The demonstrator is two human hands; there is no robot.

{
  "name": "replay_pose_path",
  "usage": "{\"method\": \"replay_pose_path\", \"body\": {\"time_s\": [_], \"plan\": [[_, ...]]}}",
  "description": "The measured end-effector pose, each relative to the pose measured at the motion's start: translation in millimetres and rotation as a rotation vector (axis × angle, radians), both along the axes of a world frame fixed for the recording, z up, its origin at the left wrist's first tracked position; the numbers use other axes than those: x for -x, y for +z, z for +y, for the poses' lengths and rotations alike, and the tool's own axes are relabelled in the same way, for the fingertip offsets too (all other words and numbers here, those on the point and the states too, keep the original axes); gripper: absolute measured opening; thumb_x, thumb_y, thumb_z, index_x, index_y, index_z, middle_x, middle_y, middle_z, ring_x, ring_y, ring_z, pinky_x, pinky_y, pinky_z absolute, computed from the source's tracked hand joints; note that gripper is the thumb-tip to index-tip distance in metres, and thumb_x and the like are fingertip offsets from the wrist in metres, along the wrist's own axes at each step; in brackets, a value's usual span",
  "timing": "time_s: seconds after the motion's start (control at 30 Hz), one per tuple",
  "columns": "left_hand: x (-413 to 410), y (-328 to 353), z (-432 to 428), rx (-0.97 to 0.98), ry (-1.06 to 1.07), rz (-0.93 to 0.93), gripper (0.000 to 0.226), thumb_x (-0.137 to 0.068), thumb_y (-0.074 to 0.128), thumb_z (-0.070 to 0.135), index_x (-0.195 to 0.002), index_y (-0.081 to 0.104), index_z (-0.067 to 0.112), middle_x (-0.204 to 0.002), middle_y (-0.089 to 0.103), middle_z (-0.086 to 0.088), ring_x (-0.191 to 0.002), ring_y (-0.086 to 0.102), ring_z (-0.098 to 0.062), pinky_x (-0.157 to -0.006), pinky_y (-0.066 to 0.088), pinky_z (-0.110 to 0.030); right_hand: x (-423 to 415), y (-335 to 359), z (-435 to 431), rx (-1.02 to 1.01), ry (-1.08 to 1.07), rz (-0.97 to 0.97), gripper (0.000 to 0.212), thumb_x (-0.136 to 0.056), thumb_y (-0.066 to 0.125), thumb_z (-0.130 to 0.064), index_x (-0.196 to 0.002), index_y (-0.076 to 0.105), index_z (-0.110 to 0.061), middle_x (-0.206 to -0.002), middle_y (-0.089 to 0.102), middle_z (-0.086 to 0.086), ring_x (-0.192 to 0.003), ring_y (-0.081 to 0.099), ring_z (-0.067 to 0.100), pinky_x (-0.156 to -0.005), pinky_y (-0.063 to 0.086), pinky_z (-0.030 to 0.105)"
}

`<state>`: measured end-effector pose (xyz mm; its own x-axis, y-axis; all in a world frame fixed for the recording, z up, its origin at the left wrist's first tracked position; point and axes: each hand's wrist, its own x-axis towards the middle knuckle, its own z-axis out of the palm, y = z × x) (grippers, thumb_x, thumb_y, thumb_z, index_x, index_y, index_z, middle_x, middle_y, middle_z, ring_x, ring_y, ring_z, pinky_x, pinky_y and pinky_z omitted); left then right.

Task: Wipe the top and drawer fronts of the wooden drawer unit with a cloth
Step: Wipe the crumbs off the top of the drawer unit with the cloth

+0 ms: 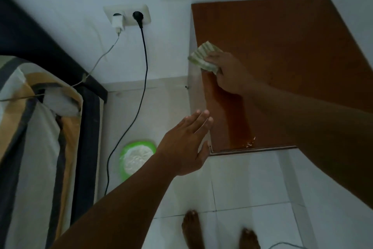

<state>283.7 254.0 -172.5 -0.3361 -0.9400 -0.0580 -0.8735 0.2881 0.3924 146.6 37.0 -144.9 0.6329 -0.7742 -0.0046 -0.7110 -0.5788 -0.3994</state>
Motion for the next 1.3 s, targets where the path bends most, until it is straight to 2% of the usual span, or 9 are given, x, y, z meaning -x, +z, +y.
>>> {"method": "replay_pose_path", "body": {"time_s": [0.17,0.33,0.47,0.57,0.67,0.8,1.03,1.2,1.3], "plan": [[-4.3,-2.3,-4.9,-0.024,0.023,0.0,0.066,-0.096,0.025,0.042,-0.157,0.025,0.016,-0.166,0.019,-0.004,-0.153,0.01,-0.018,-0.123,0.018,-0.038,48.7,-9.9,69.7,-0.035,0.14,-0.081,0.05,-0.086,0.038,-0.002,-0.126,0.066,-0.011,-0.14,0.059,0.005,-0.131,0.049,0.025,-0.113,0.039,0.045],[4.2,-1.2,1.1,-0.028,0.051,-0.003,0.068,-0.093,0.026,0.04,-0.157,0.026,0.014,-0.166,0.018,-0.004,-0.153,0.01,-0.018,-0.123,0.021,-0.04,98.2,-5.4,137.6,-0.065,0.203,-0.056,0.051,-0.082,0.044,0.004,-0.125,0.067,-0.012,-0.137,0.06,0.001,-0.122,0.048,0.014,-0.104,0.042,0.027],[10.9,3.4,-2.4,-0.001,0.055,-0.044,0.068,-0.092,0.03,0.038,-0.154,0.032,0.009,-0.164,0.024,-0.01,-0.153,0.014,-0.023,-0.123,0.021,-0.041,122.1,4.2,100.1,0.028,-0.091,-0.13,0.054,-0.08,0.053,0.014,-0.128,0.065,-0.007,-0.136,0.061,0.012,-0.119,0.056,0.03,-0.102,0.048,0.04],[14.7,3.9,-1.0,0.033,0.05,-0.084,0.067,-0.092,0.036,0.036,-0.151,0.037,0.005,-0.161,0.028,-0.015,-0.152,0.018,-0.027,-0.122,0.022,-0.042,137.4,-0.9,55.2,0.039,-0.199,0.007,0.052,-0.085,0.056,-0.001,-0.136,0.058,-0.008,-0.146,0.052,0.014,-0.132,0.049,0.036,-0.112,0.038,0.047],[19.4,2.5,2.0,0.061,0.042,-0.094,0.066,-0.095,0.037,0.038,-0.151,0.035,0.001,-0.162,0.026,-0.016,-0.152,0.016,-0.028,-0.122,0.023,-0.044,139.6,-19.3,50.9,0.056,-0.178,0.087,0.051,-0.09,0.053,-0.012,-0.142,0.052,-0.015,-0.152,0.045,0.01,-0.136,0.04,0.036,-0.113,0.029,0.043],[30.0,-1.5,10.3,0.033,0.008,-0.091,0.073,-0.1,0.033,0.05,-0.156,0.024,0.005,-0.166,0.016,-0.01,-0.154,0.008,-0.022,-0.123,0.018,-0.039,142.3,-28.6,94.6,0.118,-0.185,-0.111,0.044,-0.092,0.045,-0.006,-0.132,0.061,-0.012,-0.145,0.054,0.012,-0.129,0.049,0.033,-0.107,0.042,0.052],[27.0,6.5,4.5,-0.018,0.004,-0.093,0.073,-0.099,0.028,0.054,-0.156,0.024,0.008,-0.166,0.015,-0.007,-0.153,0.009,-0.019,-0.124,0.015,-0.036,147.6,-26.9,230.7,-0.002,0.033,-0.161,0.06,-0.08,0.043,0.011,-0.129,0.061,-0.018,-0.139,0.058,-0.001,-0.118,0.053,0.023,-0.094,0.049,0.043],[21.7,7.9,-1.7,-0.003,-0.028,-0.088,0.068,-0.098,0.028,0.045,-0.156,0.027,0.009,-0.165,0.02,-0.007,-0.153,0.012,-0.019,-0.123,0.021,-0.038,137.6,20.3,159.4,0.115,-0.111,-0.251,0.053,-0.084,0.049,0.012,-0.132,0.061,-0.006,-0.131,0.06,0.014,-0.111,0.053,0.026,-0.094,0.047,0.034],[20.0,5.7,-3.9,0.02,-0.012,-0.088,0.064,-0.099,0.034,0.042,-0.154,0.032,0.009,-0.164,0.024,-0.007,-0.152,0.017,-0.02,-0.121,0.025,-0.038,121.7,14.2,89.8,0.149,-0.184,-0.152,0.047,-0.081,0.048,0.012,-0.122,0.067,-0.001,-0.127,0.064,0.02,-0.112,0.058,0.039,-0.099,0.044,0.04]]}}
